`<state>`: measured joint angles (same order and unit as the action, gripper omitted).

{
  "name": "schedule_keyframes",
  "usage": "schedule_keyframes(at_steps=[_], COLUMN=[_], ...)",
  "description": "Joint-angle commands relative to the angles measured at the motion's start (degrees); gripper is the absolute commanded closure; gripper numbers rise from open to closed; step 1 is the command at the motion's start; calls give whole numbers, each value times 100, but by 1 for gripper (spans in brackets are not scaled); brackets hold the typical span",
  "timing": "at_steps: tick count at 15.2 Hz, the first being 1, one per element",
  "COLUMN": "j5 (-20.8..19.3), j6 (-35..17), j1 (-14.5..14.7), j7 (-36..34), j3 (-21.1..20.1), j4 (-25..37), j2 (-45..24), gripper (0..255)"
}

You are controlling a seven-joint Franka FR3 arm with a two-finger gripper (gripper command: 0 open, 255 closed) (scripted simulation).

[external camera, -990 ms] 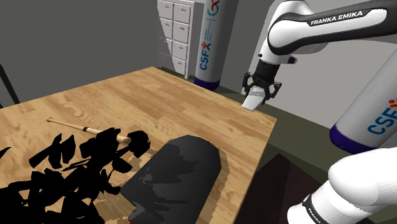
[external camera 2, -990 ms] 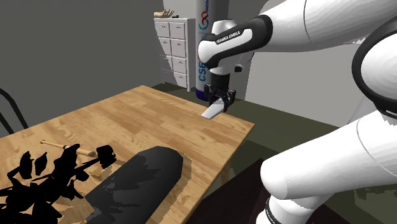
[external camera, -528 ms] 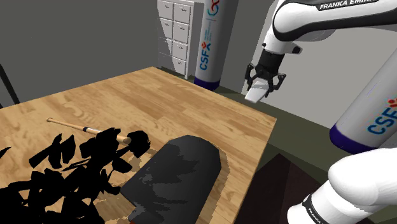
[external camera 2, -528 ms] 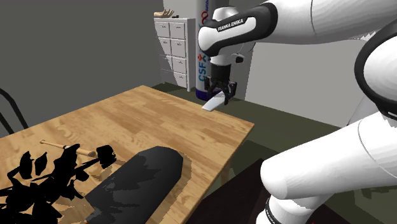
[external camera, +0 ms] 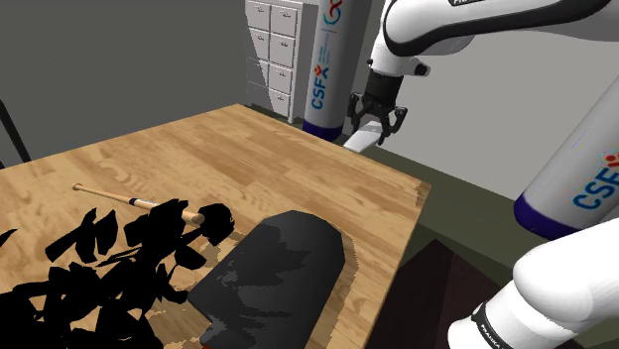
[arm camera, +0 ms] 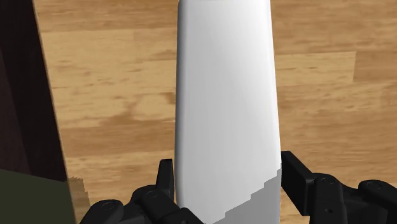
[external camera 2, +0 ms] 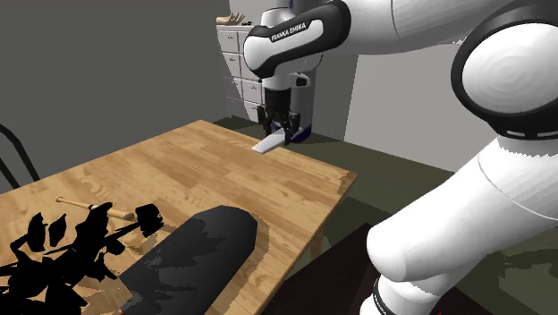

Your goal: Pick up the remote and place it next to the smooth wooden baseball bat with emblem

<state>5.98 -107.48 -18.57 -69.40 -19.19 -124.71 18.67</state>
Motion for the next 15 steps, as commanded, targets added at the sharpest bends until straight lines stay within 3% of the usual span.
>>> schedule_keyframes(at_steps=[1,9,15], j5=[-51,-649,-1383], j6=[10,157,577], j1=[46,331,875], j7=[-289,-1496,-2365], j3=[-195,-875,-1138], j4=[334,1947,3573], j2=[-320,-1887,-3299], gripper=[255,255,255])
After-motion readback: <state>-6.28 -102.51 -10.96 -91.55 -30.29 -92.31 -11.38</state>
